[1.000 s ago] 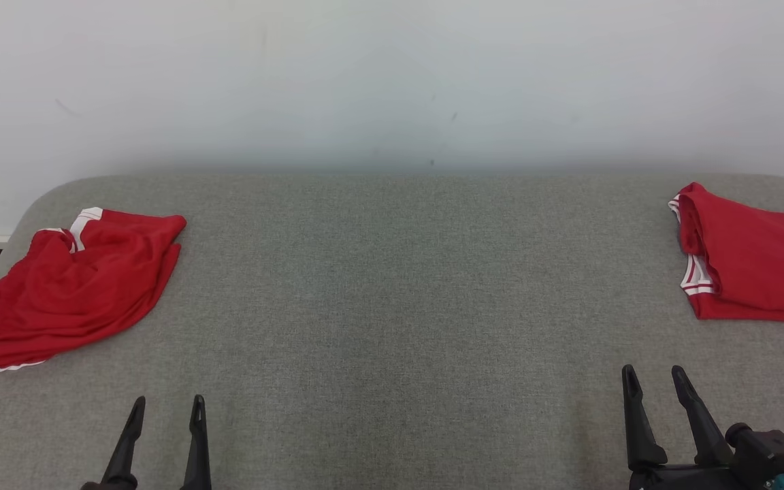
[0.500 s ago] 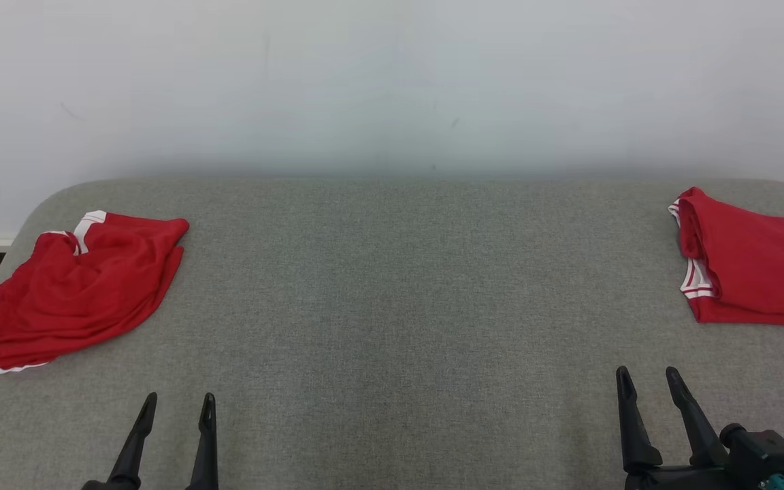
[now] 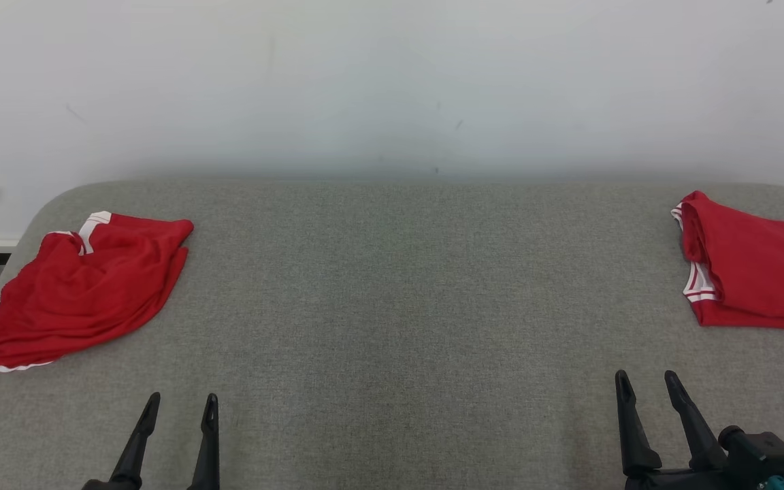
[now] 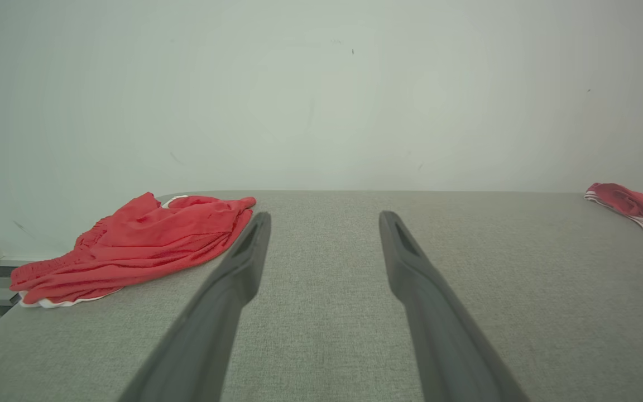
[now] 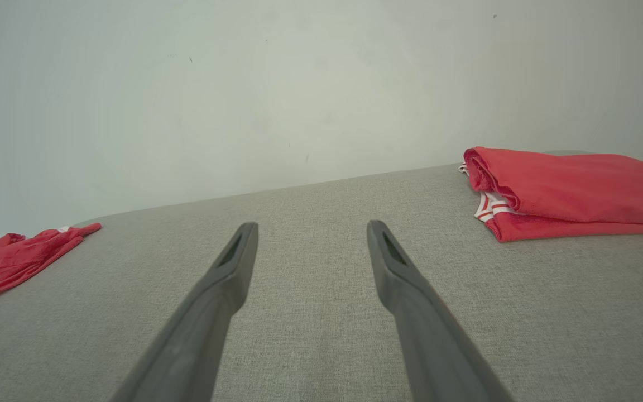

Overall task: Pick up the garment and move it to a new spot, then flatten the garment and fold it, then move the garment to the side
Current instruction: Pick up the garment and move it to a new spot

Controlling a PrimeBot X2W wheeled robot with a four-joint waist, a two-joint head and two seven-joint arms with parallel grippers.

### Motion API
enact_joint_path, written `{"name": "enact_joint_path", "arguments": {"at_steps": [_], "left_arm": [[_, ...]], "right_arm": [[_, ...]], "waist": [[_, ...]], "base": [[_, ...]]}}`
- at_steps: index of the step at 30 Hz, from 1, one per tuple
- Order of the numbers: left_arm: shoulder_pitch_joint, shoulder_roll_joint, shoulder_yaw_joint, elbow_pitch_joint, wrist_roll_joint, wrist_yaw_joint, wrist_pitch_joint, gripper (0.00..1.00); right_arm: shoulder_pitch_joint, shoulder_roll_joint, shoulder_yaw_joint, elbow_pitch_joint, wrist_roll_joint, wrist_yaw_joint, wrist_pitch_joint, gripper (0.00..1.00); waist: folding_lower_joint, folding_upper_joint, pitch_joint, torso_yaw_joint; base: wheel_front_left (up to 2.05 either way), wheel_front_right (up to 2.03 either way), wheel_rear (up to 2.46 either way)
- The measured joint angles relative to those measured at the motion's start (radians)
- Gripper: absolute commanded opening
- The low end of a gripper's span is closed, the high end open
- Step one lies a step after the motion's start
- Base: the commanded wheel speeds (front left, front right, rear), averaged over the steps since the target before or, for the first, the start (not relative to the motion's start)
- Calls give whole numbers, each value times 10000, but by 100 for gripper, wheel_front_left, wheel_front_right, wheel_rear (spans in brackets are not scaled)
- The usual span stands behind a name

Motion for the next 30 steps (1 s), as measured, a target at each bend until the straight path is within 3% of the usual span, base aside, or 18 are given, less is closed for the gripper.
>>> {"name": "enact_joint_path", "arguments": {"at_steps": [10,30], "left_arm": [[-87,65,48,61,-42,-2,0,100],[21,215,562,508,50,23,0,100]], "right_arm": [[79,25,-46,36,29,0,8,100],[142,134,134,399,100,0,-75,100]], "waist": [[0,0,-62,485],[0,0,-279,2790]], "base": [[0,0,0],[0,0,0]]}}
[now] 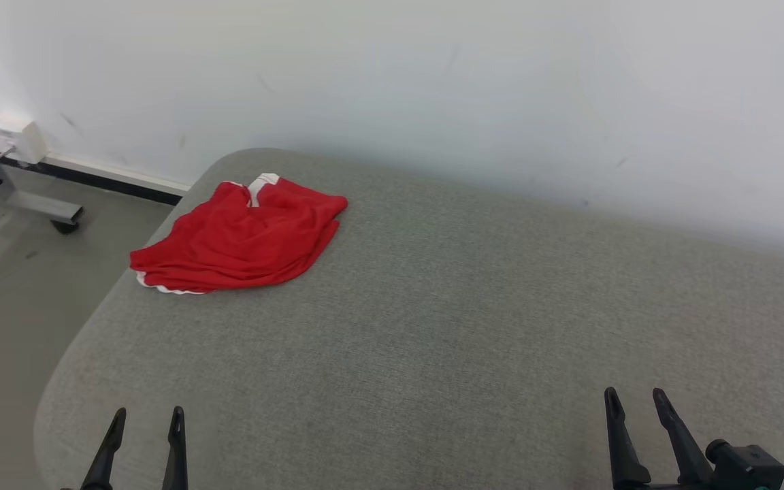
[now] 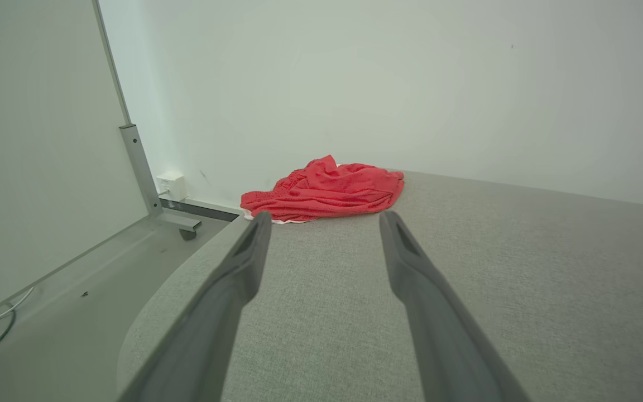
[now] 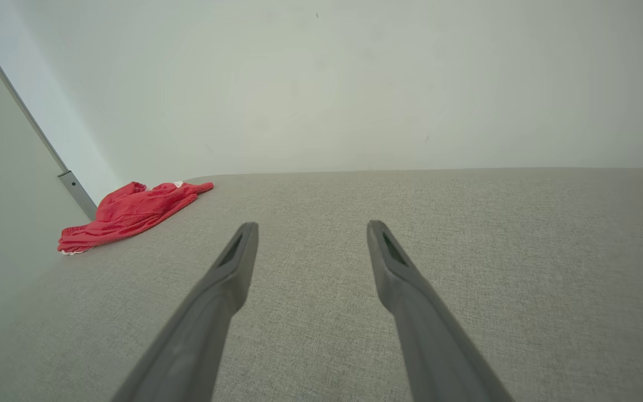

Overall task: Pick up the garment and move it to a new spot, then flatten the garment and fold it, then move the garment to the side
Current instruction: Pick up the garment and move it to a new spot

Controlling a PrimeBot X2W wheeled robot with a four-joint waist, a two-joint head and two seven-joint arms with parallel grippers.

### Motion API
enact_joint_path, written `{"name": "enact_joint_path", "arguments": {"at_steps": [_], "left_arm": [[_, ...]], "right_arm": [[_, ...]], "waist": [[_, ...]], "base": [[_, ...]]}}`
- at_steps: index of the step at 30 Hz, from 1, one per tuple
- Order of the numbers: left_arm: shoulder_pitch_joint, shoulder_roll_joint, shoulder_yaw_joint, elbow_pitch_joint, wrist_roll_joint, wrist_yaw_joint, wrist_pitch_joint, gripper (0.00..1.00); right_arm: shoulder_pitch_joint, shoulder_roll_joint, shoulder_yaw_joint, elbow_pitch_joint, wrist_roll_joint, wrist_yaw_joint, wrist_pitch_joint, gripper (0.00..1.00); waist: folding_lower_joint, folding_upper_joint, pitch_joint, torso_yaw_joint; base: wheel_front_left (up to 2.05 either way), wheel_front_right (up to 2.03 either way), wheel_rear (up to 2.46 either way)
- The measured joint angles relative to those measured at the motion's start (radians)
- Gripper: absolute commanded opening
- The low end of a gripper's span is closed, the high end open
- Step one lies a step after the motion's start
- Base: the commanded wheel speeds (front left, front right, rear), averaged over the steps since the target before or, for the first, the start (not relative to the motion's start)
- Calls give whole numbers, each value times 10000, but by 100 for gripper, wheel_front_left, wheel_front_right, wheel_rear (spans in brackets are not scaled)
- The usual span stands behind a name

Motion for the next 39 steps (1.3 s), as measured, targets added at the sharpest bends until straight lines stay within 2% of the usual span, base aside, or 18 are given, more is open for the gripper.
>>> {"name": "enact_joint_path", "arguments": {"at_steps": [9,15,32,39], "left_arm": [[176,15,257,25,-15,140,0,100],[261,42,489,-19,-52,257,0,100],[330,-142,828,-4,-104,360,0,100],[-1217,188,855,349,-169,293,0,100]], "right_arm": [[-4,52,17,40,-27,0,0,100],[-89,73,144,75,-79,0,38,100],[-430,-86,240,190,-98,0,109,100],[-500,-211,-113,-138,-301,0,291,100]], "waist": [[0,0,-23,1081],[0,0,35,1563],[0,0,344,1685],[0,0,543,1391]], "base": [[0,0,0],[0,0,0],[0,0,0],[0,0,0]]}}
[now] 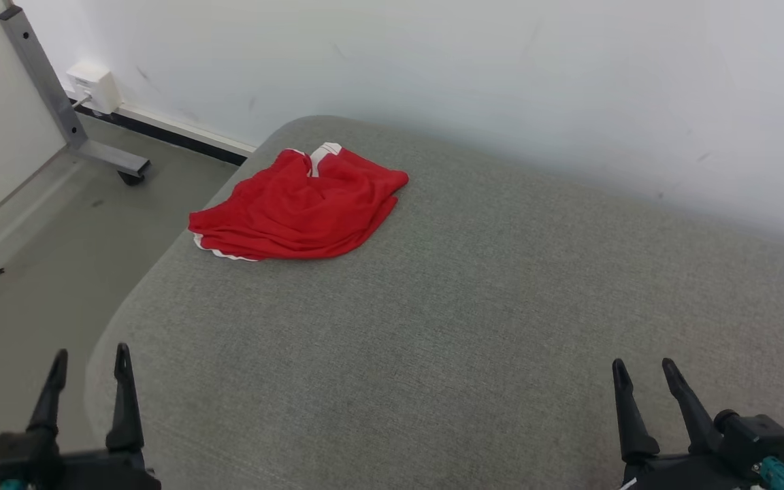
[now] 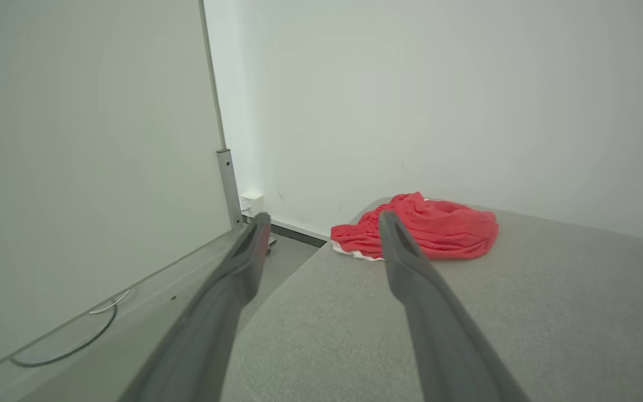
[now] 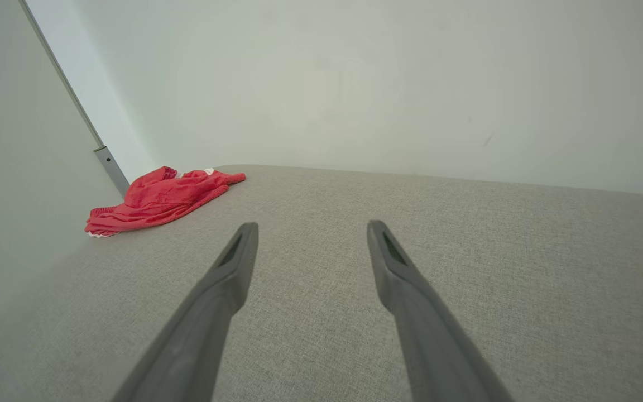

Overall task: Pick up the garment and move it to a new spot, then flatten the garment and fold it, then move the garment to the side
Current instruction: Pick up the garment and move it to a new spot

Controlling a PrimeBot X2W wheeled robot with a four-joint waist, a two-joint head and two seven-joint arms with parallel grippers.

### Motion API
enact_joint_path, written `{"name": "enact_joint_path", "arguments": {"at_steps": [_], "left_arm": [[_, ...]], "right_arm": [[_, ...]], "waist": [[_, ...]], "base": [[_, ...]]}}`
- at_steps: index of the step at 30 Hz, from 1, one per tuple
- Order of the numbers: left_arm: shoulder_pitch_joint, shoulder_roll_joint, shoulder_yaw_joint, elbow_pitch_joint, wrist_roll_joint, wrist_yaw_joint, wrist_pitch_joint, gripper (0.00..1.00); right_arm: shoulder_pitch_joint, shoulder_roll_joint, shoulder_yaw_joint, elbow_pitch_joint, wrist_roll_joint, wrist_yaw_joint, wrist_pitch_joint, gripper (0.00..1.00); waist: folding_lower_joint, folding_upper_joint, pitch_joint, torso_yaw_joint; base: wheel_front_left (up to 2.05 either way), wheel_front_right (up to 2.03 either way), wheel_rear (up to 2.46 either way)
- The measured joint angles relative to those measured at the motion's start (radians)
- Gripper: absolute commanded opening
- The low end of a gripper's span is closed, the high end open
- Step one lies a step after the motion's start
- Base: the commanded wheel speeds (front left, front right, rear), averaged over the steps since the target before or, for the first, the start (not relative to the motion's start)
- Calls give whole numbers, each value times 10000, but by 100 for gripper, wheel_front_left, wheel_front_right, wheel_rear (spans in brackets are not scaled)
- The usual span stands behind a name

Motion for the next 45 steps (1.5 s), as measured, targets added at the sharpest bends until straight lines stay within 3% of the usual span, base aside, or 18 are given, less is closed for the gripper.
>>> {"name": "enact_joint_path", "arguments": {"at_steps": [9,17,26,37,45], "left_arm": [[-3002,694,-33,963,-385,-157,82,100],[-5290,1553,330,1935,-725,-171,134,100],[-7287,2589,44,3323,-1041,-265,706,100],[-8598,2972,-594,5927,-1599,-316,1745,100],[-8692,3080,-1112,7655,-2226,-334,3060,100]], "right_arm": [[-626,-282,-213,-663,-251,0,309,100],[-1079,-420,-533,-1321,-347,0,339,100],[-1291,-339,-888,-1726,-422,0,240,100],[-1493,-474,-1131,-2113,-527,0,345,100],[-1542,-453,-1104,-2203,-616,0,481,100]], "waist": [[1,0,880,-930],[2,0,1891,-2192],[1,1,3239,-3513],[2,2,4570,-4525],[1,2,4694,-4791]], "base": [[0,0,0],[0,0,0],[0,0,0],[0,0,0],[0,0,0]]}}
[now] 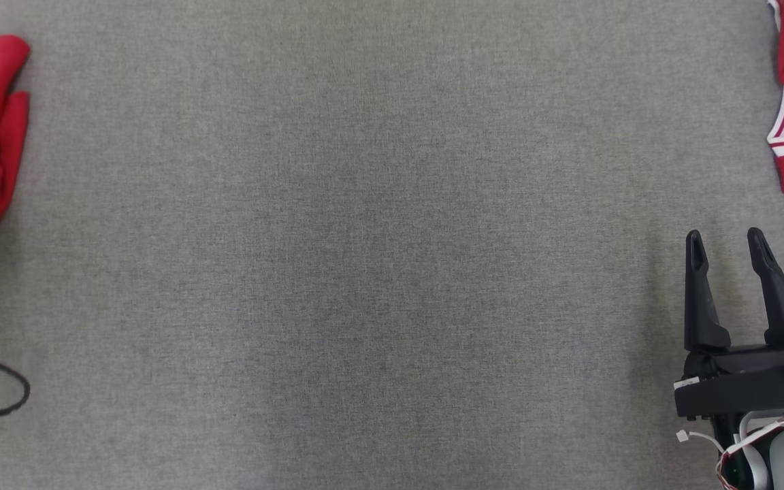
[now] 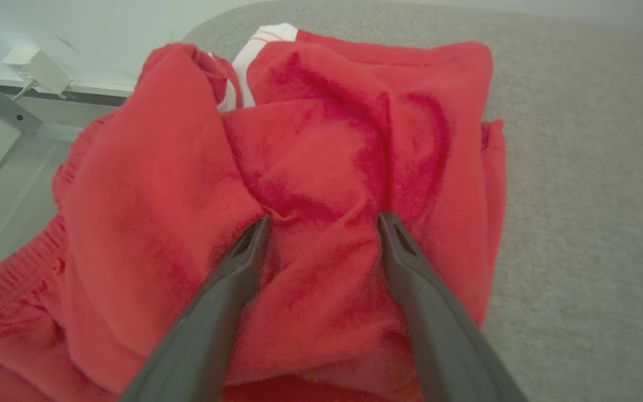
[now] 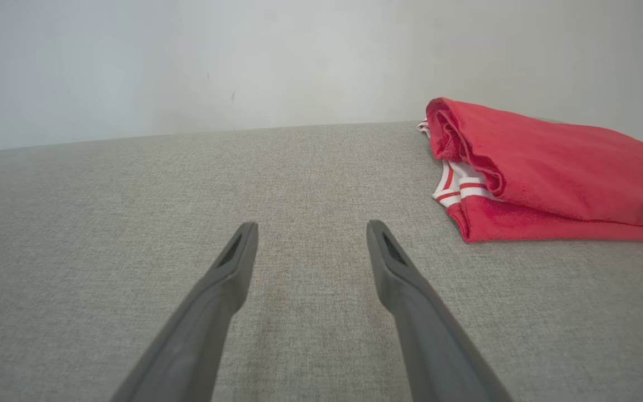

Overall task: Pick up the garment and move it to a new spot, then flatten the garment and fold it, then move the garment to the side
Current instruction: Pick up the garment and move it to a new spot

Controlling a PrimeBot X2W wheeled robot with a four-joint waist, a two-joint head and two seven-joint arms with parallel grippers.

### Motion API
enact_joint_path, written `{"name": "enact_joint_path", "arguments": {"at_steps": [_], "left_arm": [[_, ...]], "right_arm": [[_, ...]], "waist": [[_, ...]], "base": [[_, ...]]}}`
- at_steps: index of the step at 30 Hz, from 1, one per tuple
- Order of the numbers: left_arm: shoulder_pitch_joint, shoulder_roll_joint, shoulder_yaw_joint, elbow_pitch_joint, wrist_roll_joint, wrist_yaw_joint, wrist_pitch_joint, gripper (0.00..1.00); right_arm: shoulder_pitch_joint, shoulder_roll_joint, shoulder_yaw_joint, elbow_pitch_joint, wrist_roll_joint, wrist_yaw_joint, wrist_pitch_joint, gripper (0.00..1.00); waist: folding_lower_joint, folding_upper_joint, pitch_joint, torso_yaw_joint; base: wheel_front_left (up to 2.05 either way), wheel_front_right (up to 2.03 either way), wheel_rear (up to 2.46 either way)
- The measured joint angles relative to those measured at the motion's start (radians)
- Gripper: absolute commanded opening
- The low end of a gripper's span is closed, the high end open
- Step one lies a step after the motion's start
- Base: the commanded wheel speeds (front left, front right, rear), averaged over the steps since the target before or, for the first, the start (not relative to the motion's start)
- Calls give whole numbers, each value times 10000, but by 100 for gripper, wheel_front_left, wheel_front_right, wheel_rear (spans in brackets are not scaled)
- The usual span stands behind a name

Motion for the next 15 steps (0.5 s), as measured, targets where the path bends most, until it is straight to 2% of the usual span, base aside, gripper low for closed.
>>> {"name": "enact_joint_path", "arguments": {"at_steps": [6,7,8,11,15], "left_arm": [[1,213,-802,706,-500,0,1296,100],[5,217,-857,754,-738,0,1432,80],[19,255,-943,775,-882,0,1478,1],[110,453,-1264,886,-859,-8,1310,0],[147,502,-1471,993,-748,0,520,0]], "right_arm": [[-24,-17,19,-75,-12,0,94,100],[-25,-12,31,-86,-13,0,117,100],[-28,-10,40,-92,-21,0,119,100],[-30,8,79,-81,-44,0,117,100],[-14,61,69,81,-33,0,63,100]], "waist": [[-2,-2,-185,-30],[-2,-2,-214,-38],[-2,-2,-241,-43],[-2,-2,-340,-64],[-2,-2,-556,-58]], "base": [[0,0,0],[0,0,0],[0,0,0],[0,0,0],[0,0,0]]}}
